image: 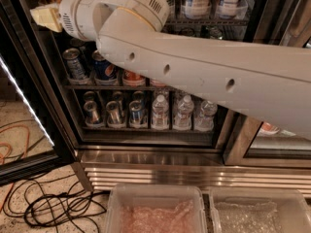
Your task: Pick orange can from top shelf of fridge
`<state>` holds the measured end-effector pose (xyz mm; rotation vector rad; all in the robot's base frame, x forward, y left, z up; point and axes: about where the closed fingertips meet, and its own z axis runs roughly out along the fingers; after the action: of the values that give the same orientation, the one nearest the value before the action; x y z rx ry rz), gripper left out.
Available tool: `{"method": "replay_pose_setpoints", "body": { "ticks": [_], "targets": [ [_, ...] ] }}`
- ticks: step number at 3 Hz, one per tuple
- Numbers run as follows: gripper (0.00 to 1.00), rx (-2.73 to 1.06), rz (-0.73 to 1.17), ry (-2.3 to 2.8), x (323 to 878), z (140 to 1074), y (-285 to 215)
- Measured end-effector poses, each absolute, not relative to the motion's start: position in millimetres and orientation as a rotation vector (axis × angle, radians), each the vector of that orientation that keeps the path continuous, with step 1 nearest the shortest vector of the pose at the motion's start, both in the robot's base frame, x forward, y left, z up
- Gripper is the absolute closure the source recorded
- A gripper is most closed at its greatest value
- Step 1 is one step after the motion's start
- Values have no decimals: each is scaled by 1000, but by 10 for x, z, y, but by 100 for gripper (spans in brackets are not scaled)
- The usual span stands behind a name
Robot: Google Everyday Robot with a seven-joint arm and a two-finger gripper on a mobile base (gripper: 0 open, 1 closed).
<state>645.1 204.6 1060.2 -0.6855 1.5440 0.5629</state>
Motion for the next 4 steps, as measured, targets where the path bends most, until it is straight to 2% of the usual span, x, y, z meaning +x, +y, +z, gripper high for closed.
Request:
{"method": "replay_pose_setpoints", "body": {
  "ticks": [1, 2, 4],
  "targets": [
    [30, -675, 523, 1539, 6561, 10669, 1982],
    [43, -628, 442, 1543, 6762, 10814, 1825],
    [40, -550, 332, 1552, 6960, 10807, 1807]
  ]
}}
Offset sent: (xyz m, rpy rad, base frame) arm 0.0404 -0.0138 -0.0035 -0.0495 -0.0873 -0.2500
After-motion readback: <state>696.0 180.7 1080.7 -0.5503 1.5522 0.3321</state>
